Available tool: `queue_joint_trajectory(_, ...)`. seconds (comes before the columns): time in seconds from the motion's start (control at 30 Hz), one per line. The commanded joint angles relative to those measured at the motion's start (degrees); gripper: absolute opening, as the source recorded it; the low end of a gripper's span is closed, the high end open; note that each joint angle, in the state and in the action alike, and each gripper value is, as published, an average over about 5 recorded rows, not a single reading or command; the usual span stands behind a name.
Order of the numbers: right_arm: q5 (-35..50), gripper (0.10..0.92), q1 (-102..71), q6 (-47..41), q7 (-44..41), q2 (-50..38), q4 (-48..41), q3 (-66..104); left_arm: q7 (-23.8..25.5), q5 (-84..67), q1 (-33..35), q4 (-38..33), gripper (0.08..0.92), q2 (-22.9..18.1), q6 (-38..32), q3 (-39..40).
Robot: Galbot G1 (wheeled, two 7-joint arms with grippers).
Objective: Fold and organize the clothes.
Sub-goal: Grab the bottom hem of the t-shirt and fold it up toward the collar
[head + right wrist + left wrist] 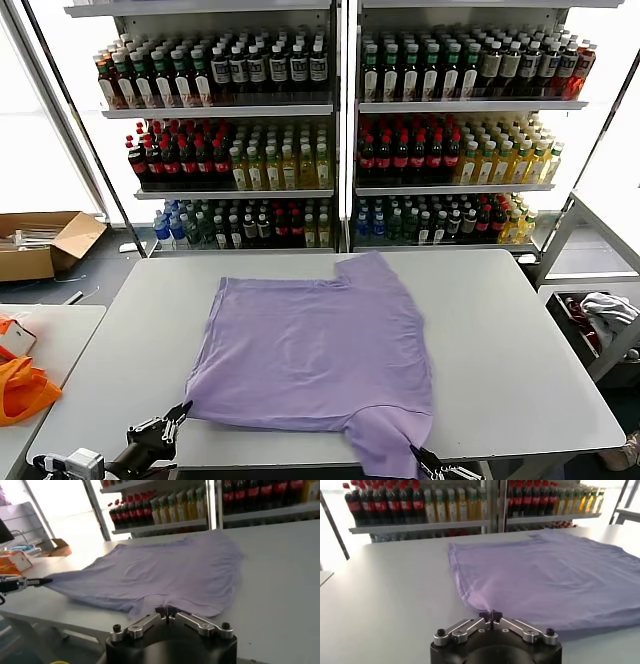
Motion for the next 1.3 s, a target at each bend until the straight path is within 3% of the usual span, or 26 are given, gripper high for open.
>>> queue_joint_trajectory(0.03,9.07,0.105,12.97,-3.37,6.96,2.28,-0.78,0.14,4.09,1.96,-7.33,0.21,0.087,4.96,2.57,0.41)
queue_joint_trajectory(0.23,9.53,0.105,24.42,-4.24,9.99,1.65,-6.2,-3.09,6.23,1.7,-15.34,4.04,0.087,8.78,4.16,4.03)
queue_joint_trajectory(0.43,9.45,0.105,36.36,-5.0,12.98,-1.18,-12.78,-8.71,6.84,0.99,-27.48,11.13,0.087,11.63,5.65,10.28)
queue_joint_trajectory(0.7,8.11,0.105,50.7,-6.82,14.0,-2.58,-26.46,-16.73,4.88,0.67,-39.91,22.18,0.087,9.88,6.72,16.28)
queue_joint_trajectory(0.8,7.9,0.105,50.0,-8.45,11.65,-3.58,-25.75,-16.98,4.51,0.68,-39.37,22.3,0.087,9.04,6.9,15.41)
queue_joint_trajectory(0.93,6.95,0.13,41.84,-13.58,11.07,-6.83,-16.26,-14.22,5.07,0.74,-33.97,17.36,0.087,8.4,6.98,12.98)
queue_joint_trajectory(1.13,2.11,0.291,18.99,-13.61,12.66,-8.42,-4.34,-8.86,5.21,1.68,-27.65,13.29,0.087,6.44,6.54,10.87)
queue_joint_trajectory(1.3,-5.28,0.439,6.38,-9.58,12.14,-5.06,-2.4,-7.03,5.14,1.89,-25.24,10.14,0.087,5.01,6.5,10.15)
